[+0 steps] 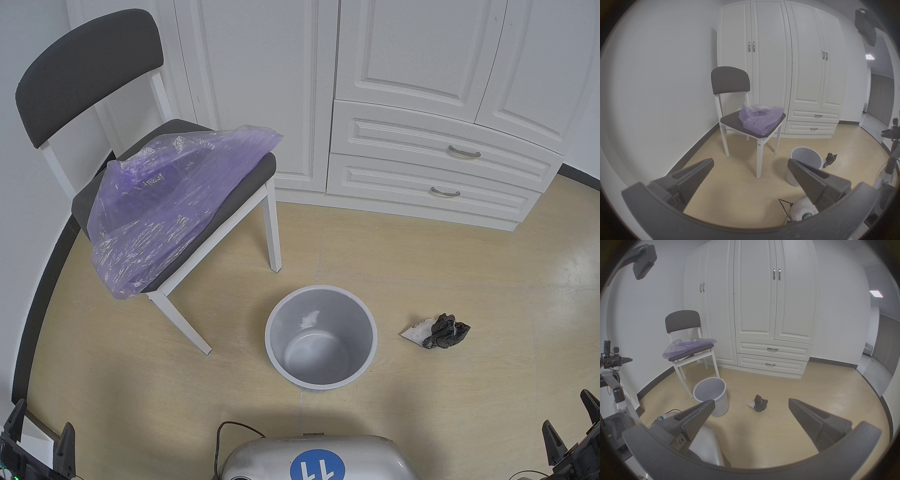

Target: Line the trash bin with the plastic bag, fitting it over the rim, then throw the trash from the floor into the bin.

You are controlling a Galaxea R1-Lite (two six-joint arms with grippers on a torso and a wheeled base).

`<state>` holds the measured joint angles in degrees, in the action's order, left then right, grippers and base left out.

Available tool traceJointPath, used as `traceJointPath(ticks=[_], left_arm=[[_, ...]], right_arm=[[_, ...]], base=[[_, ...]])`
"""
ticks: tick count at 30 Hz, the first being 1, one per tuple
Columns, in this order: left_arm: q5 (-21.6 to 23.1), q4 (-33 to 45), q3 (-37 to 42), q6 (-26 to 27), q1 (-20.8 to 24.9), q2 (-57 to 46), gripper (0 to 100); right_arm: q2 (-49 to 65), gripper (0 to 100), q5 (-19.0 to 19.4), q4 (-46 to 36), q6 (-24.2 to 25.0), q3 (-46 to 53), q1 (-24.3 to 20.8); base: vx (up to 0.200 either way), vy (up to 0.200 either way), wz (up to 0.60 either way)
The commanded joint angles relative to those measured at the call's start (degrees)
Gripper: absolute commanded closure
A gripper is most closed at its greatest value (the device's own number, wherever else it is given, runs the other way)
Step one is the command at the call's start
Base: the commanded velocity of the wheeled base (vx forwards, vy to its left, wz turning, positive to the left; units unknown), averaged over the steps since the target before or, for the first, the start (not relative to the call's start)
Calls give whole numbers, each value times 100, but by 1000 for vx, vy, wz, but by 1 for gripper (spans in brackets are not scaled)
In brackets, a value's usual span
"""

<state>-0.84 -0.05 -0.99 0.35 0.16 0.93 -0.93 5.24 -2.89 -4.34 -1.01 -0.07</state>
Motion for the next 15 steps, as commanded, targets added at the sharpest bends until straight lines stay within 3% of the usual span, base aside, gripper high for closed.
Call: traceJointPath(ticks=[1, 15], left_arm=[[-4, -4, 99, 0, 2, -93, 0], [5, 5, 99, 26, 2, -93, 0]], right_arm=[[84, 0, 3, -1, -5, 101, -1], [84, 0, -6, -1, -5, 101, -1]], base=[[0, 0, 0], [0, 0, 0]])
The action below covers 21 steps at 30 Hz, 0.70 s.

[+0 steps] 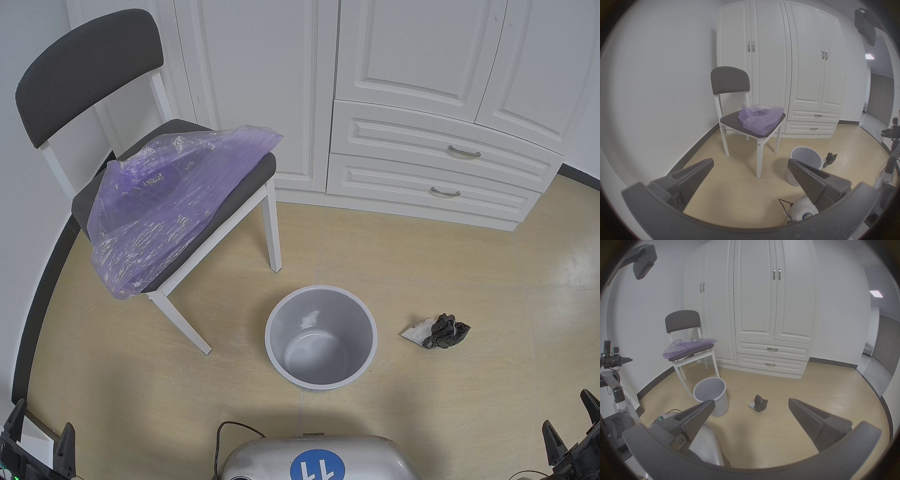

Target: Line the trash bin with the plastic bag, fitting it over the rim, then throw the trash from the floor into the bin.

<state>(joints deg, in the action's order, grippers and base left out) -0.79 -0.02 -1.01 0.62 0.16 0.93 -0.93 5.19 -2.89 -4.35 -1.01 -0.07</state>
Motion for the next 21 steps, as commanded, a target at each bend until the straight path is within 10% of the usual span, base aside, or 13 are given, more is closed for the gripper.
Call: traceJointPath(ticks=[1, 21], left_arm=[[0, 2, 101, -1, 2, -93, 0], [-17, -6, 101, -97, 2, -93, 0]], right_arm=[[84, 0, -1, -1, -13, 101, -1], [84, 0, -18, 8, 5, 101, 7]], base=[[0, 0, 0], [0, 0, 0]])
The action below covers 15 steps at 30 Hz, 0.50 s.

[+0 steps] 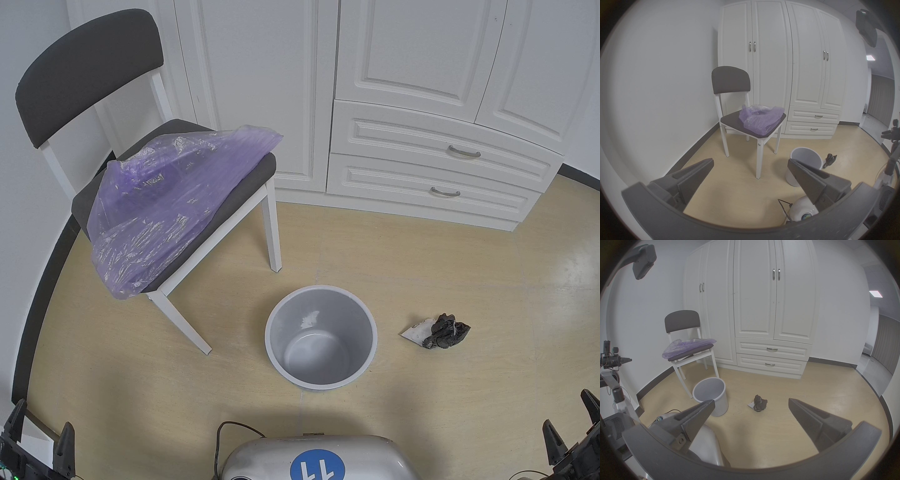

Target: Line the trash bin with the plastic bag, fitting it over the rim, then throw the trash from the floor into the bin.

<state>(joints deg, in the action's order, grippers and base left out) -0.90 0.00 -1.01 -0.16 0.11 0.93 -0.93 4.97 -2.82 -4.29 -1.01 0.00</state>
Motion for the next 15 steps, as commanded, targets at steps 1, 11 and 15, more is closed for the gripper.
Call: traceJointPath(ticks=[1, 11, 15], left_arm=[[-15, -9, 101, -28, 7, -93, 0], [213, -18, 101, 306, -11, -93, 0], [231, -26, 101, 297, -11, -93, 0]], right_arm=[[84, 0, 4, 0, -2, 101, 0], [84, 0, 83, 0, -169, 101, 0], [93, 0, 118, 36, -116, 101, 0]], base=[[0, 0, 0], [0, 0, 0], [0, 0, 0]])
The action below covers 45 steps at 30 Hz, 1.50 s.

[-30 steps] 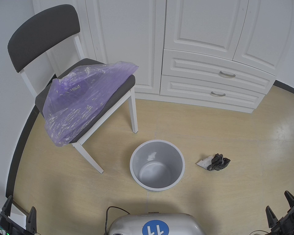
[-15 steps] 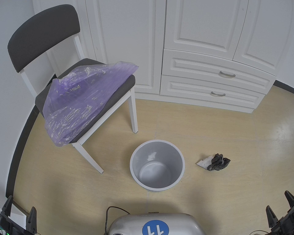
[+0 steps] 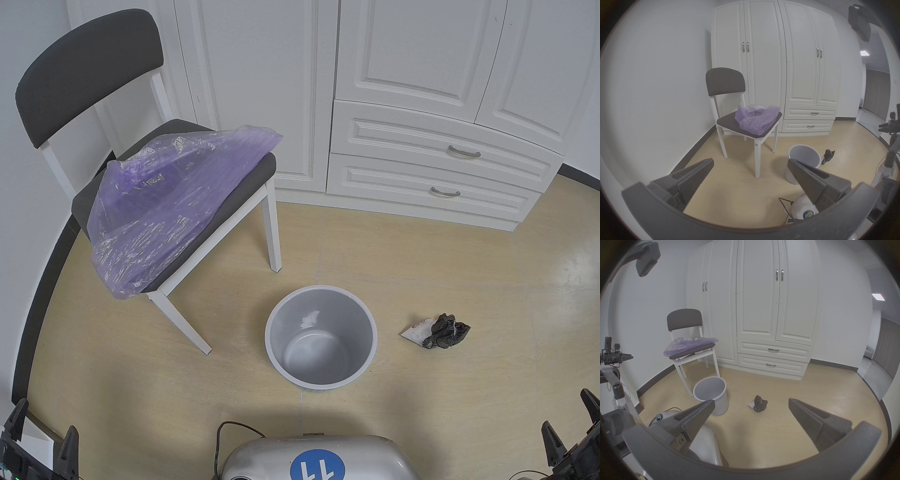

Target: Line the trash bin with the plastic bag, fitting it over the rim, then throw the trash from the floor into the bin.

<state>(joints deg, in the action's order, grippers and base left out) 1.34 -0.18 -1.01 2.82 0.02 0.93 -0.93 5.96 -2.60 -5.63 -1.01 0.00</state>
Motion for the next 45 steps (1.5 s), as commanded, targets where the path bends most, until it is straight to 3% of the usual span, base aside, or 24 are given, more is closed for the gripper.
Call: traceJointPath(ticks=[1, 3, 4, 5, 6, 8, 10, 11, 15, 17, 21, 25, 27, 28, 29, 31, 33, 40, 42, 45], left_arm=[[-20, 1, 92, -97, -2, -93, 0], [-117, -175, 13, -475, 6, -93, 0], [-117, -175, 13, -475, 6, -93, 0], [-117, -544, -233, -941, 6, -93, 0], [42, -843, -760, -1407, 42, 13, 0], [297, -755, -1208, -1415, 103, 259, 0], [437, -421, -1560, -1090, 217, 646, 0], [411, -131, -1797, -616, 252, 1094, 0], [297, -17, -2166, 44, 182, 2333, 0], [-2, -26, -2492, 597, 147, 3282, 0], [-653, -34, -3010, 1336, 182, 4504, 0], [-837, -52, -3467, 1775, 305, 5348, 0], [-899, -52, -3590, 1924, 472, 5638, 0], [-1066, -61, -3661, 2091, 666, 5875, 0], [-1066, -61, -3661, 2091, 666, 5875, 0], [-1277, -219, -3810, 2381, 894, 6288, 0], [-1329, -535, -3942, 2522, 956, 6622, 0], [-1461, -1230, -4126, 3006, 973, 7378, 0], [-1461, -1362, -4179, 3366, 1070, 7519, 0], [-1532, -1520, -4320, 3454, 1316, 7765, 0]], right_arm=[[93, 0, -60, 101, 247, 84, -9], [93, 0, -69, 506, 1126, -22, -9], [93, 0, -69, 506, 1126, -22, -9], [75, 0, -16, 673, 1486, -294, -9], [-92, 0, 10, 638, 1425, -707, -70], [-443, 0, 37, 488, 1222, -1050, -149], [-1050, 0, 89, 444, 985, -1472, -264], [-1779, 0, 133, 497, 950, -1859, -334], [-3080, 0, 142, 1007, 968, -2404, -439], [-3748, 0, 98, 1569, 897, -2615, -457], [-4618, 0, 63, 1842, 554, -3204, -483], [-5242, 0, -7, 1894, 528, -3748, -765], [-5418, 0, -236, 1894, 546, -3898, -1002], [-5647, 0, -631, 1956, 713, -3977, -1266], [-5647, 0, -631, 1956, 713, -3977, -1266], [-5893, 0, -1607, 2501, 1354, -3977, -1846], [-6025, 0, -2108, 2826, 1574, -3933, -2250], [-6402, 0, -2143, 2949, 1565, -3871, -2408], [-6517, 0, -2125, 2958, 1574, -3898, -2408], [-6517, 0, -2125, 2940, 1565, -3854, -2408]], base=[[0, 0, 0], [0, 0, 0], [0, 0, 0], [0, 0, 0], [0, 0, 0], [0, 0, 0], [0, 0, 0], [0, 0, 0], [0, 0, 0], [0, 0, 0], [0, 0, 0], [0, 0, 0], [0, 0, 0], [0, 0, 0], [0, 0, 0], [0, 0, 0], [0, 0, 0], [0, 0, 0], [0, 0, 0], [0, 0, 0]])
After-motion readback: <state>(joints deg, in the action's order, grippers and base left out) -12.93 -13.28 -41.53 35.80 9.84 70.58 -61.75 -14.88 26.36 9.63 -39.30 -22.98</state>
